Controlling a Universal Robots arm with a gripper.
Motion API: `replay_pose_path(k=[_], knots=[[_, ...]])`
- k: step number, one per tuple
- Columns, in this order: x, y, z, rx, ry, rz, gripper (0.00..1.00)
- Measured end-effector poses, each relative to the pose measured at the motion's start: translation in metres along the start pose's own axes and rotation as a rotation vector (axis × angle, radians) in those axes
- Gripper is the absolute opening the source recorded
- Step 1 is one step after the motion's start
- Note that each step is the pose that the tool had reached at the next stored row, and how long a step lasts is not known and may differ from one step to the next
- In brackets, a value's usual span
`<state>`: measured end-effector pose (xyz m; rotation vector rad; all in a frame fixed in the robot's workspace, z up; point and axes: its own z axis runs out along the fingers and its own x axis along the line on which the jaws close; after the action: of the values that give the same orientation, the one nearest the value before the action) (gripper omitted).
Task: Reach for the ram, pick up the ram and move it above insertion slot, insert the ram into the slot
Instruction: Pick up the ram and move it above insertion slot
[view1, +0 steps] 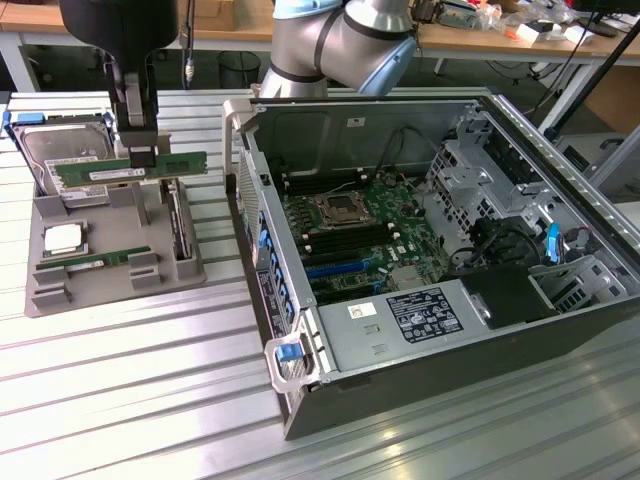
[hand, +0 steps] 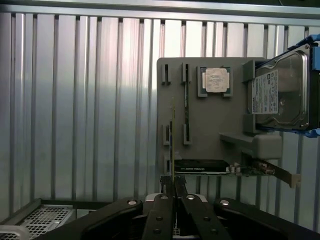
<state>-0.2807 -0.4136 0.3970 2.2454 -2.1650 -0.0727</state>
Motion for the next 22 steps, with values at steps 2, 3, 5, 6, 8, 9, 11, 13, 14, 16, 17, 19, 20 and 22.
replay_pose_path(k=[2,3,5,6,8,9,11,13,14,16,17,19,20,22], knots=[[0.000,-0.0026,-0.0002,0.0000,0.0001,0.000,0.12],[0.000,-0.0053,-0.0002,0.0000,0.0000,0.000,0.12],[0.000,-0.0096,-0.0005,0.0000,0.0000,0.000,0.12],[0.000,-0.0123,-0.0006,-0.0001,0.0001,0.000,0.12],[0.001,-0.0165,-0.0008,-0.0001,0.0001,0.000,0.12],[0.001,-0.0185,-0.0009,0.0000,0.0001,0.000,0.12],[0.001,-0.0213,-0.0010,0.0000,0.0000,0.000,0.12],[0.001,-0.0239,-0.0011,0.0000,0.0000,0.000,0.12],[0.001,-0.0249,-0.0012,0.0000,0.0001,0.000,0.12],[0.001,-0.0280,-0.0014,0.0000,0.0001,0.000,0.12],[0.001,-0.0299,-0.0015,0.0000,0.0001,0.000,0.12],[0.001,-0.0337,-0.0017,0.0000,0.0001,0.000,0.12],[0.001,-0.0360,-0.0018,-0.0001,0.0002,0.000,0.12],[0.001,-0.0401,-0.0020,0.0000,0.0001,0.000,0.12]])
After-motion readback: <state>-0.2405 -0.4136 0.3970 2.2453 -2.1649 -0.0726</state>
